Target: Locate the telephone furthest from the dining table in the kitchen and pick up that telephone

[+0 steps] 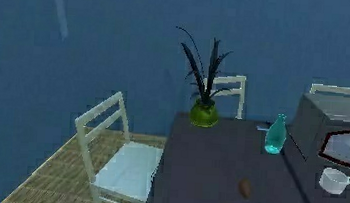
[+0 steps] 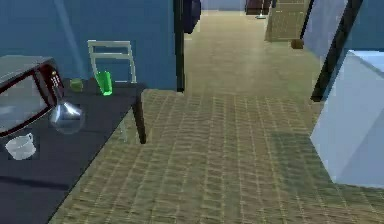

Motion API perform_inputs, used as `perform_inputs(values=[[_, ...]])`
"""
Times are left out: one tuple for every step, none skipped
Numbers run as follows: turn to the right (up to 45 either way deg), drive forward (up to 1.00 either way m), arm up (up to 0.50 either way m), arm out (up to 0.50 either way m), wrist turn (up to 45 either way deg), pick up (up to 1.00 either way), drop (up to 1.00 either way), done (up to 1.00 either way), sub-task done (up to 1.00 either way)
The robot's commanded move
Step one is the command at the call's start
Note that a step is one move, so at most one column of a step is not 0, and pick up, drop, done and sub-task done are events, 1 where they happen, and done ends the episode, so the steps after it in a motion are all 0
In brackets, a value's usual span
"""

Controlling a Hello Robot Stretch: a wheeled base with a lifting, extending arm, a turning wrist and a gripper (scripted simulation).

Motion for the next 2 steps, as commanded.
perform_inputs(values=[[45.0,0.00,0.00,0.00,0.0,0.00,0.00,0.00,0.00],[45.0,0.00,0.00,0.00,0.0,0.00,0.00,0.00,0.00]])
